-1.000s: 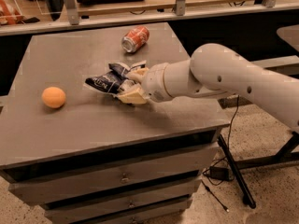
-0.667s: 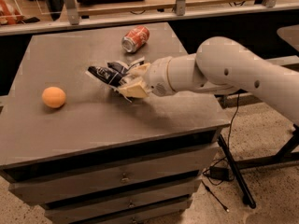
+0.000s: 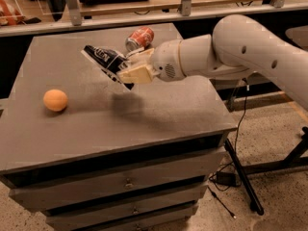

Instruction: Pick blue chip bag

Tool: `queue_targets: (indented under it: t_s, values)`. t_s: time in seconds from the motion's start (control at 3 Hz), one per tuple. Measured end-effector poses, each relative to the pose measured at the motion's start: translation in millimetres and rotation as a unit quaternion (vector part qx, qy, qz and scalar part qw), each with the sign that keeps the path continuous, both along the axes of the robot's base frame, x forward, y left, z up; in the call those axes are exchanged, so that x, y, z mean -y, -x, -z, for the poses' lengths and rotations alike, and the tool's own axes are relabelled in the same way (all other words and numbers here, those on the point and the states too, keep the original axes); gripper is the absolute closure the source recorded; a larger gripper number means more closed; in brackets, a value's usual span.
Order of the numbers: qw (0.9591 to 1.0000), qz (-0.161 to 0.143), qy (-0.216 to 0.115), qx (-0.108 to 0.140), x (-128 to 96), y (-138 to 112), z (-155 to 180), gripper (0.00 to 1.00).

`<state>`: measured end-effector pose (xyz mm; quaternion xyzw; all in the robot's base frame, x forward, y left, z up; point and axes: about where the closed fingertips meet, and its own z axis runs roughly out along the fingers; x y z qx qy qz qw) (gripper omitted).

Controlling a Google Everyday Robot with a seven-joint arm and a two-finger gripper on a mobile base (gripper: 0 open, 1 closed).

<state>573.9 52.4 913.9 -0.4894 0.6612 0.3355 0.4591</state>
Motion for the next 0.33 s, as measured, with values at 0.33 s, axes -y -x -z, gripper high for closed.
queue_targets:
  t_s: [0.33]
  values:
    - [1.0000,-0.006,0.001,0.001,-2.1,2.7,-2.1,1.00]
